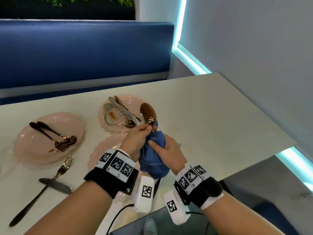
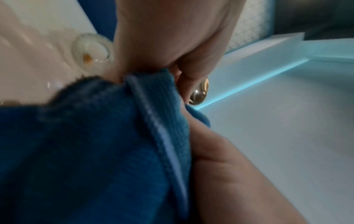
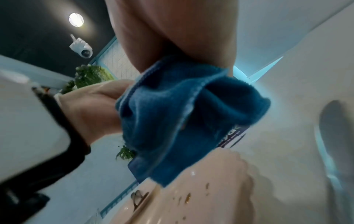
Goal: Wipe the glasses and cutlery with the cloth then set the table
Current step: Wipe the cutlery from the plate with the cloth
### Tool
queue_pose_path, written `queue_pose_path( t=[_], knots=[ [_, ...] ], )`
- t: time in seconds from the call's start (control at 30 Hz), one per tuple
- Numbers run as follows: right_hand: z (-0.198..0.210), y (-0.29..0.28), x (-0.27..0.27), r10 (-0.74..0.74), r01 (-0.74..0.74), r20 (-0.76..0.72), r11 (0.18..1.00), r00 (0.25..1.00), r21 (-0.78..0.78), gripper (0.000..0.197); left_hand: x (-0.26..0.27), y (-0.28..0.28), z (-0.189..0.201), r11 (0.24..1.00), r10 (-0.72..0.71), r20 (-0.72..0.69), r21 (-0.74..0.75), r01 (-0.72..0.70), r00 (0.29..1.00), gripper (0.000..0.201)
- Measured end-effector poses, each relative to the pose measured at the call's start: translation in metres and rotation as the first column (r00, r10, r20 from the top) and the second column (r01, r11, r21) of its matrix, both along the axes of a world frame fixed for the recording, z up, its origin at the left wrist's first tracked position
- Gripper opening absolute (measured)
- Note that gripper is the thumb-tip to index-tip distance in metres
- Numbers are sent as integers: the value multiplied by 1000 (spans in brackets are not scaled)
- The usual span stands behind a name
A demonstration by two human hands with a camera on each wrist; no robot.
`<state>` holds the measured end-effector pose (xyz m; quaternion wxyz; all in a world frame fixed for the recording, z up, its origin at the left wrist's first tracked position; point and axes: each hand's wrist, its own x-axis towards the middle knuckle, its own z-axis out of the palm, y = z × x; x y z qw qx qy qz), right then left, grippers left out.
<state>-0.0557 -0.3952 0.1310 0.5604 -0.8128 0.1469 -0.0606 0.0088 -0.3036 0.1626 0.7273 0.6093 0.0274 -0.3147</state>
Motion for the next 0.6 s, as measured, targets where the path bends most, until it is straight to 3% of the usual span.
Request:
queue_pose_path(
  t=[0.13,0.23,0.33,0.4,0.47,0.6],
  knots=[
    [-15,-16,-29,161,-163,-144,987,976,-2,11,5,-25,-24,983,67,-37,172,-60,997,33],
    [-24,-35,-53,210,-207,-274,977,938,40,18,10,-37,-29,972,207,-123,136,-191,971,35],
    [-21,-69,-72,169,-147,-322,985,931,93,13,21,-32,-41,944,308,-68,145,-296,949,34],
    [-15,-96,-73,-35,63,-302,995,953,83,14,21,-26,-58,946,202,34,252,-204,979,28],
    [-6,-116,-66,-185,210,-260,975,948,75,20,7,-29,-73,906,-26,85,424,-13,996,21],
    [11,-124,-52,-190,204,-165,976,968,72,23,-26,-44,-101,754,-313,143,639,154,939,20]
  ],
)
